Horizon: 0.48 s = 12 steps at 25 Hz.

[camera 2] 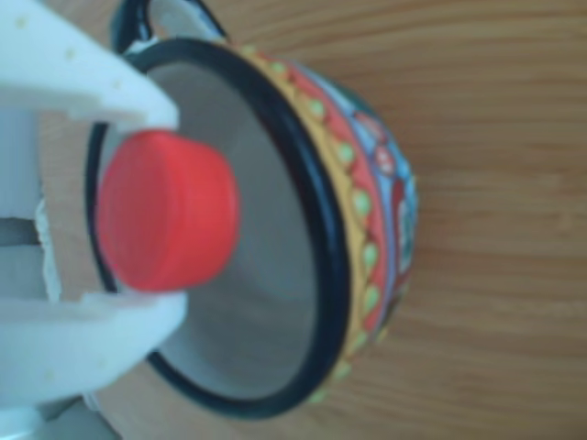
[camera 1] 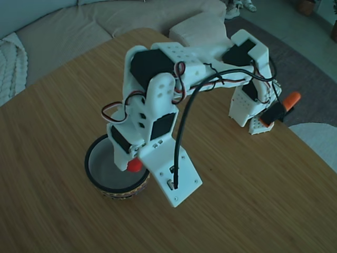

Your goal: Grasp a red cap and put it in the cup.

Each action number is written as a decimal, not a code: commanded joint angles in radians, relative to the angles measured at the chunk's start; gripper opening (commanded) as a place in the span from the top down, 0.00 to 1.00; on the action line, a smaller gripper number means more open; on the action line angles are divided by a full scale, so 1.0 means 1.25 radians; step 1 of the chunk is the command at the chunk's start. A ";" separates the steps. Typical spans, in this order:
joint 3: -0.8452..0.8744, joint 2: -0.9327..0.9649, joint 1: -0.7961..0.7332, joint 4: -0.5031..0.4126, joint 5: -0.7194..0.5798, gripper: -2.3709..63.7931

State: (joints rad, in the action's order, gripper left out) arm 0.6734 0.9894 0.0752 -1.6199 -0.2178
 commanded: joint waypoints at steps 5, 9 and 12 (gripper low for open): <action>-0.088 0.018 0.017 -0.005 -0.001 0.87; -0.088 0.017 0.016 0.004 -0.002 0.87; -0.090 0.016 0.016 0.009 -0.002 0.87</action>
State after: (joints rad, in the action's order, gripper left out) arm 0.6213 0.9894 0.0920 -1.6199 -0.2178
